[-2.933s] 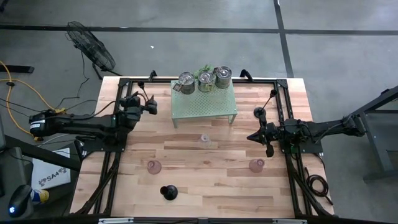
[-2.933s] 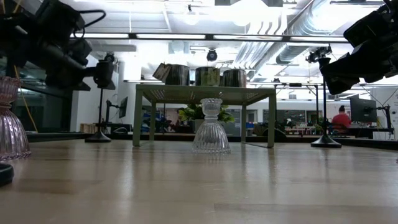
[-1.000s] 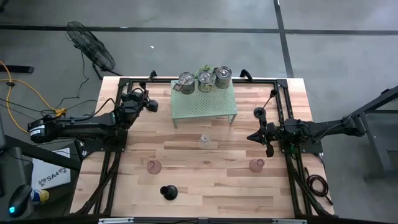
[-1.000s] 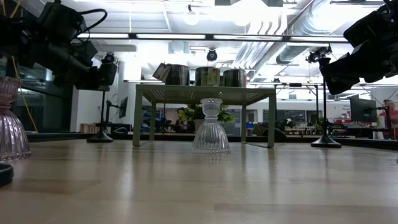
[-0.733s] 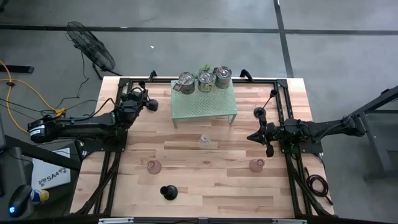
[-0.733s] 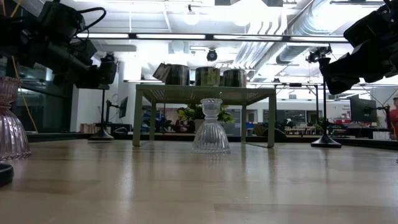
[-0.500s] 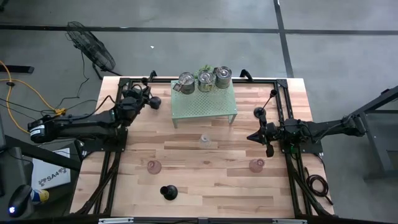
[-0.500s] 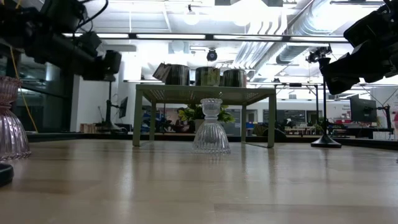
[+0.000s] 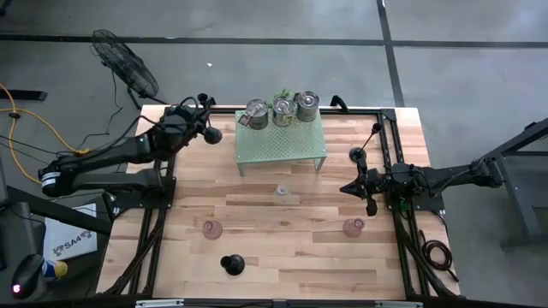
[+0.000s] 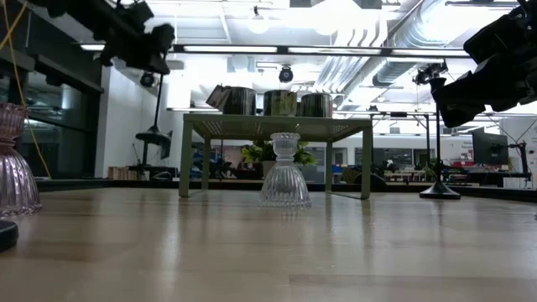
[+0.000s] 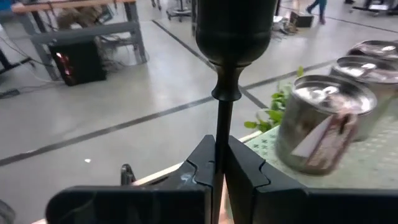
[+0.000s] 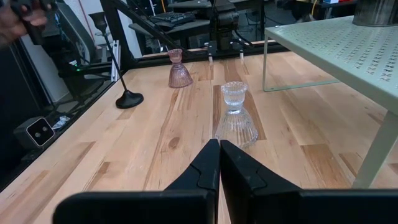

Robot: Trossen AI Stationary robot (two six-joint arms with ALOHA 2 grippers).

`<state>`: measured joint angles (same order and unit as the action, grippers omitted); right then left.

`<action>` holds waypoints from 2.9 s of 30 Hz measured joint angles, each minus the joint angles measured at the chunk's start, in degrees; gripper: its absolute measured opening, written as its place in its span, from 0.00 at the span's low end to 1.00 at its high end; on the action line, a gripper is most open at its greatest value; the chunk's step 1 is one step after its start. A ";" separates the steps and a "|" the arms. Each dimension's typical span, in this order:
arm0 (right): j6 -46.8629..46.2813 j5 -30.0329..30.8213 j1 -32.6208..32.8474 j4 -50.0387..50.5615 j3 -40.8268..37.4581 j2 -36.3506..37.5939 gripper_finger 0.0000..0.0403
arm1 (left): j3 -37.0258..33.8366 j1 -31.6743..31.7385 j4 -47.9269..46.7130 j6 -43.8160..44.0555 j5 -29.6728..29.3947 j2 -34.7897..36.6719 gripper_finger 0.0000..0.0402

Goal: Pick & Place candle stick holders
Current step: Put the top left black candle holder on the shelf

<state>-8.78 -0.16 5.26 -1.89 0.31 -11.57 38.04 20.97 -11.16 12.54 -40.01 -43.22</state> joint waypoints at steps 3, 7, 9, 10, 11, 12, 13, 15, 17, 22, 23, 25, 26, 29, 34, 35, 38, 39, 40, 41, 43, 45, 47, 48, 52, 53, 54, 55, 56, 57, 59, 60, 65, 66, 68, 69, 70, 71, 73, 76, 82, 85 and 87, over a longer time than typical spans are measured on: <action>0.00 -0.02 -0.01 0.00 -0.01 0.00 0.01 | 2.30 0.00 -2.93 2.28 3.18 0.00 0.03; 0.00 -0.02 -0.01 0.00 -0.01 0.00 0.01 | 3.56 0.00 -2.89 2.96 6.91 -0.03 0.03; 0.00 -0.02 0.01 0.00 0.00 0.00 0.01 | 3.77 0.00 -2.75 2.58 8.37 -0.04 0.03; 0.01 -0.01 0.00 0.00 -0.01 0.00 0.01 | 3.92 0.00 -3.01 2.15 9.01 -0.04 0.03; 0.01 0.00 -0.01 0.00 -0.01 0.00 0.01 | 4.02 0.00 -2.91 1.57 9.85 -0.04 0.03; 0.00 -0.01 0.01 0.00 -0.01 0.00 0.01 | 4.14 0.00 -2.76 0.69 10.71 -0.04 0.03; 0.00 0.00 0.00 0.00 -0.01 0.00 0.01 | 4.36 0.01 -2.80 -0.50 11.76 -0.07 0.03; 0.02 -0.02 0.01 0.00 0.01 0.00 0.01 | 4.91 0.02 -2.46 -2.86 14.48 -0.07 0.03; 0.02 -0.02 0.00 0.00 -0.01 0.00 0.01 | 5.75 0.00 -2.39 -3.83 17.02 -0.07 0.03; 0.01 0.00 0.00 0.00 -0.01 0.00 0.01 | 6.89 0.00 -2.66 -4.79 22.51 -0.62 0.03; 0.02 -0.02 0.00 0.00 -0.01 0.00 0.01 | 6.98 -0.02 -2.75 -4.80 23.33 -0.69 0.03; 0.00 0.00 0.00 0.00 -0.01 0.00 0.01 | 7.36 -0.04 -1.95 -4.81 24.64 -1.38 0.03; 0.02 0.00 -0.01 0.00 -0.01 0.00 0.01 | 7.48 -0.02 -1.73 -4.82 25.00 -1.69 0.03; 0.02 -0.01 0.00 0.00 -0.01 0.00 0.01 | 7.48 -0.02 -0.60 -4.91 26.10 -2.81 0.03; 0.02 0.00 0.02 0.00 0.01 0.00 0.01 | 7.48 -0.02 5.12 -6.24 29.72 -5.74 0.03; 0.02 -0.02 0.02 0.00 0.01 0.00 0.01 | 7.48 -0.02 5.97 -6.59 30.51 -6.28 0.03; 0.01 -0.01 0.01 0.00 -0.01 0.00 0.01 | 7.48 -0.02 8.10 -6.74 30.63 -7.93 0.03; 0.00 0.00 -0.01 0.00 0.00 0.00 0.01 | 7.45 0.00 8.48 -6.76 30.61 -8.50 0.03; 0.00 -0.01 0.01 0.00 0.00 0.00 0.01 | 7.43 0.02 9.12 -6.76 30.57 -9.08 0.03; 0.00 -0.02 0.02 0.00 0.00 0.00 0.01 | 7.43 0.02 9.96 -6.76 30.53 -9.61 0.03; 0.02 -0.01 0.00 0.00 0.00 0.00 0.01 | 7.43 0.02 11.66 -6.76 30.52 -10.62 0.03; 0.00 0.00 0.02 0.00 -0.01 0.00 0.01 | 7.43 0.02 13.45 -7.37 30.49 -11.57 0.03; 0.02 -0.02 0.00 0.00 0.00 0.00 0.01 | 7.41 0.02 14.86 -8.28 30.49 -12.48 0.03; 0.01 -0.02 0.02 0.00 -0.01 0.00 0.01 | 7.41 0.02 15.47 -8.49 30.47 -12.84 0.03; 0.00 -0.02 0.01 0.00 0.00 0.00 0.01 | 7.39 0.02 17.73 -9.32 30.44 -14.34 0.03; 0.00 0.00 0.02 0.00 -0.01 0.00 0.01 | 7.39 0.02 18.36 -9.33 30.43 -14.71 0.03; 0.01 -0.02 0.01 0.00 0.00 0.00 0.01 | 7.39 0.02 18.72 -9.33 30.43 -15.07 0.03; 0.01 -0.02 0.01 0.00 -0.01 0.00 0.01 | 7.39 0.02 19.16 -9.44 30.43 -15.45 0.03; 0.00 -0.02 0.00 0.00 -0.01 0.00 0.01 | 7.39 0.02 19.41 -9.57 30.43 -15.79 0.03; 0.02 0.00 0.01 0.00 0.00 0.00 0.01 | 7.39 0.02 19.33 -9.73 30.41 -16.05 0.03; 0.01 -0.01 0.00 0.00 -0.01 0.00 0.01 | 7.39 0.02 19.22 -9.74 30.19 -16.53 0.03; 0.02 0.00 0.00 0.00 -0.01 0.00 0.01 | 7.39 0.02 19.26 -9.73 29.91 -16.72 0.03; 0.00 0.00 0.02 0.00 -0.01 0.00 0.01 | 7.39 0.02 19.43 -9.76 28.66 -17.11 0.03; 0.00 -0.02 -0.01 0.00 -0.01 0.00 0.01 | 7.39 0.02 19.41 -9.73 28.44 -17.11 0.03; 0.00 -0.01 0.00 0.00 -0.01 0.00 0.01 | 7.39 0.02 19.33 -9.73 27.72 -17.11 0.03; 0.00 -0.01 0.00 0.00 0.01 0.00 0.01 | 7.39 0.02 19.23 -9.74 27.50 -17.11 0.03; 0.00 -0.02 0.01 0.00 -0.01 0.00 0.01 | 7.39 0.02 19.17 -9.73 27.29 -17.11 0.03; 0.00 -0.02 0.02 0.00 0.00 0.00 0.01 | 7.39 0.02 19.12 -9.73 27.12 -17.11 0.03; 0.02 -0.02 0.02 0.00 -0.01 0.00 0.01 | 7.39 0.02 19.01 -9.73 27.10 -17.09 0.03; 0.00 -0.02 0.00 0.00 0.00 0.00 0.01 | 7.39 0.02 18.91 -9.74 27.19 -17.09 0.03; 0.00 -0.02 -0.01 0.00 0.01 0.00 0.01 | 7.48 0.02 19.02 -9.78 27.43 -17.68 0.03; 0.00 -0.01 0.00 0.00 0.00 0.00 0.01 | 7.48 0.02 19.02 -9.76 27.43 -17.70 0.03; 0.00 0.00 0.00 0.00 -0.01 0.00 0.01 | 7.48 0.02 18.99 -9.76 27.46 -17.70 0.03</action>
<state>-8.78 -0.16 5.26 -1.89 0.30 -11.57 45.52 20.99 7.84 2.78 -12.56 -60.93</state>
